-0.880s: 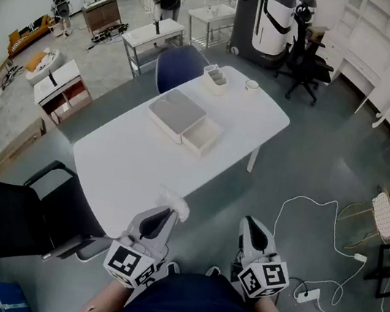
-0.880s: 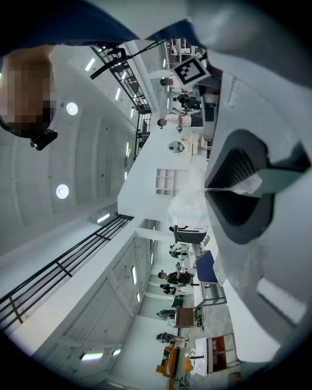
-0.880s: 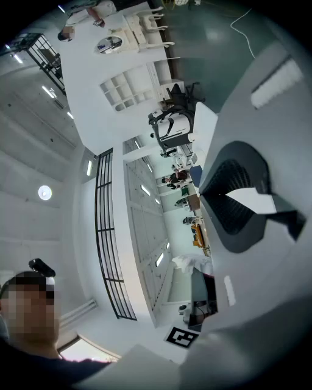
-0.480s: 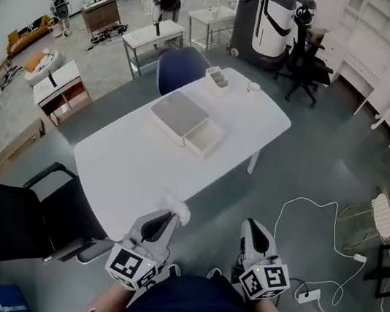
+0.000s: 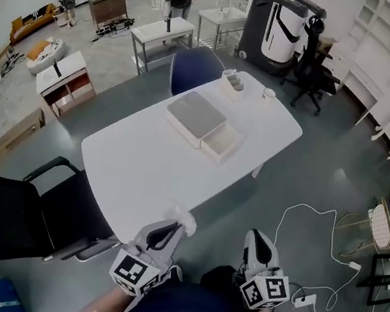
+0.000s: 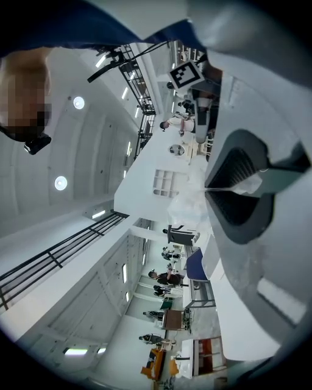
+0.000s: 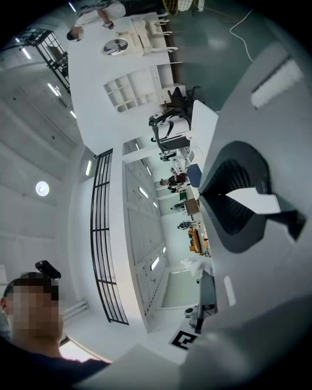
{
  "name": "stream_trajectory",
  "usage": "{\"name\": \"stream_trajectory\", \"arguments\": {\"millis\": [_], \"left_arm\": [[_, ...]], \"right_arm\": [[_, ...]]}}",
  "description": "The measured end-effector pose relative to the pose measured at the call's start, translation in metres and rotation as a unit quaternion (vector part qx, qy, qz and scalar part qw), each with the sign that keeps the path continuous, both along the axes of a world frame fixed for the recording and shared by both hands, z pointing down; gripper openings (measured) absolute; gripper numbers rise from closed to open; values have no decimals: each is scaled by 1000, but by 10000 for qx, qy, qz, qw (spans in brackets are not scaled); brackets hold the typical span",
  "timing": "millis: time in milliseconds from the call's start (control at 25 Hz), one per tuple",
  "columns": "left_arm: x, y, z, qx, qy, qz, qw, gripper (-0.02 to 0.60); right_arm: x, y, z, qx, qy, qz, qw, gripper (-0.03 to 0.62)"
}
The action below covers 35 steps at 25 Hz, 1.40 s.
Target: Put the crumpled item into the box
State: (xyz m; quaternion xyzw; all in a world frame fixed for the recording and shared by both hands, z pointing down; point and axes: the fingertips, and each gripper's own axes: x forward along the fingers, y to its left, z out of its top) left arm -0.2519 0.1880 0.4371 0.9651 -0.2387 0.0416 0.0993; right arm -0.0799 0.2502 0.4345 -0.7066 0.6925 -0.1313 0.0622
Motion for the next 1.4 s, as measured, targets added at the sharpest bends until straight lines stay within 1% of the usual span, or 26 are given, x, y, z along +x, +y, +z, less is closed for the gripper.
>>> {"name": "stream_trajectory", "arguments": {"millis": [200,320,440,600,800,920,1120,1240,1400], "left_arm": [[-4,-13,7,-154,67,-42,9999,18],[6,-25,11,-195,19,-20,9998,18],[22,-37,15,-222,-45,-53,9997,18],[61,-59,14,-206,-169,-140,9995,18],[114,-88,2,-22,-263,-311,9992,18],[138,-103,-5,34,-304,-456,9985,18],[165,-125,-2,48,-397,-807,9959,18],[174,-139,2,66,-486,-1040,9934,18],[180,-164,2,78,-551,-1144,9919,18]], "right_arm": [[0,-10,4,-89,101,18,9999,2],[8,-23,8,-116,41,18,9999,2],[23,-36,16,-130,-67,-19,9999,2],[64,-59,22,-131,-207,-49,9997,2],[121,-87,16,-38,-305,-189,9993,2],[148,-101,13,-20,-357,-258,9990,2],[189,-118,14,-28,-406,-394,9984,2],[214,-127,16,-18,-394,-399,9984,2],[236,-148,18,2,-413,-360,9985,2]]}}
